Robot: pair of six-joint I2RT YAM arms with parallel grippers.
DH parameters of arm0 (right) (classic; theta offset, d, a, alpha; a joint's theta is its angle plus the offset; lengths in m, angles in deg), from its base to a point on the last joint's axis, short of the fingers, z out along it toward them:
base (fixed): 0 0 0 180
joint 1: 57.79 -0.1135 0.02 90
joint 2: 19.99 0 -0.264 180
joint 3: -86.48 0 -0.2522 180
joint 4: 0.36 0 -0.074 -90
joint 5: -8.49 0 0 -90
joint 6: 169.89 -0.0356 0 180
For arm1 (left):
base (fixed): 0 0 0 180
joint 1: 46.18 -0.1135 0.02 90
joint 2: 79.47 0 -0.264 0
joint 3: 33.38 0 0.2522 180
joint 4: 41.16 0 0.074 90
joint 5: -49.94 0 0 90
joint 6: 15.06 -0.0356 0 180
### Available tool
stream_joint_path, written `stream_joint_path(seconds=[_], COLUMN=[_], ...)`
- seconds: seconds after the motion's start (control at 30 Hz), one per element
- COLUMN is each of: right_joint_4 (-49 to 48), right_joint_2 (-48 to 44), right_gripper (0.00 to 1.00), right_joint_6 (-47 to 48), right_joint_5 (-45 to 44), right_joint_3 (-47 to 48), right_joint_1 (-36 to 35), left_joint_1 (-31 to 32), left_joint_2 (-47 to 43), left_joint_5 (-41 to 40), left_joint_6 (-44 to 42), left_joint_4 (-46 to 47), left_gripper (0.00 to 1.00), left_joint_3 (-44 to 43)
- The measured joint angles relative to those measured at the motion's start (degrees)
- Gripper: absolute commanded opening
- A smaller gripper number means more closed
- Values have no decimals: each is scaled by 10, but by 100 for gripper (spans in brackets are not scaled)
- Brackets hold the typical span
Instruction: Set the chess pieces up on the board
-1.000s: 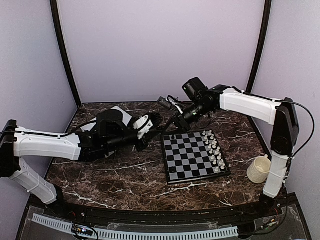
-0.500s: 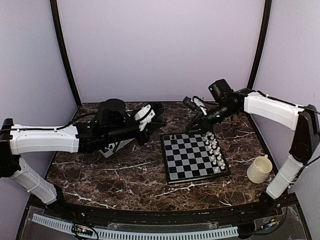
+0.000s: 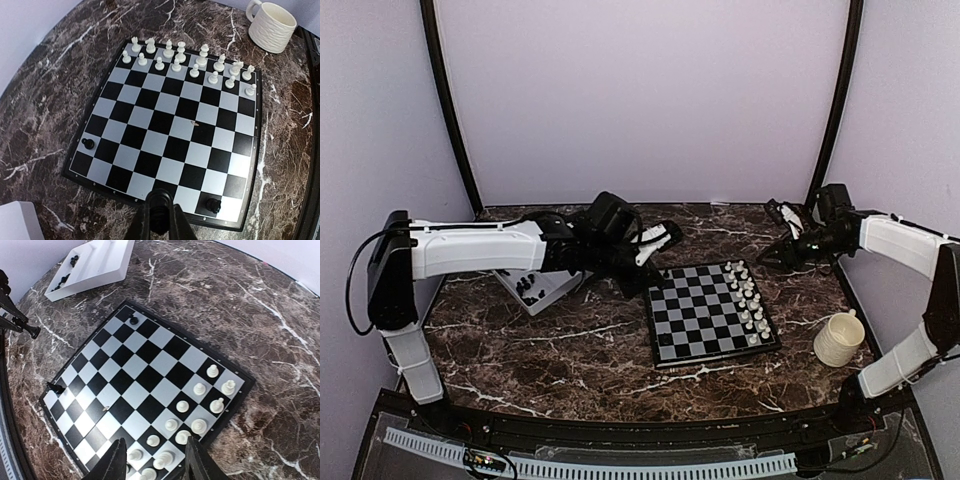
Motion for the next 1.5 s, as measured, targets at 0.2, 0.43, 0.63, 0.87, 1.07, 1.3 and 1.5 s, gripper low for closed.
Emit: stream_joint_path(seconds=[0.2,0.43,0.63,0.87,1.07,1.3,1.5], right_joint_4=[-27,-36,-36,-34,-34,-34,-34], right_joint_2=[-7,-7,4,27,28,28,28], right_gripper=[42,42,42,43,43,44,44], right_joint_6=[6,10,10,14,16,18,18], right_joint_5=[-23,-40,-47,-49,-49,-49,-49], right_joint_3=[-4,-5,-5,-4,-4,-4,-4], right_joint_1=[10,10,10,10,10,10,10], left_joint_1=[-25,-40,-46,-46,-49,-52,-54], left_joint_2=[85,141,163,207,241,244,245], left_joint_5=[27,43,65,82,85,84,73], left_joint_6=[42,63,65,65,66,70,73], left_joint_4=[-71,-117,-143,-162,-182,-188,-199], left_gripper=[6,7,7,7,7,7,7], left_joint_3=[-88,-156,-184,-206,-214,-226,-229])
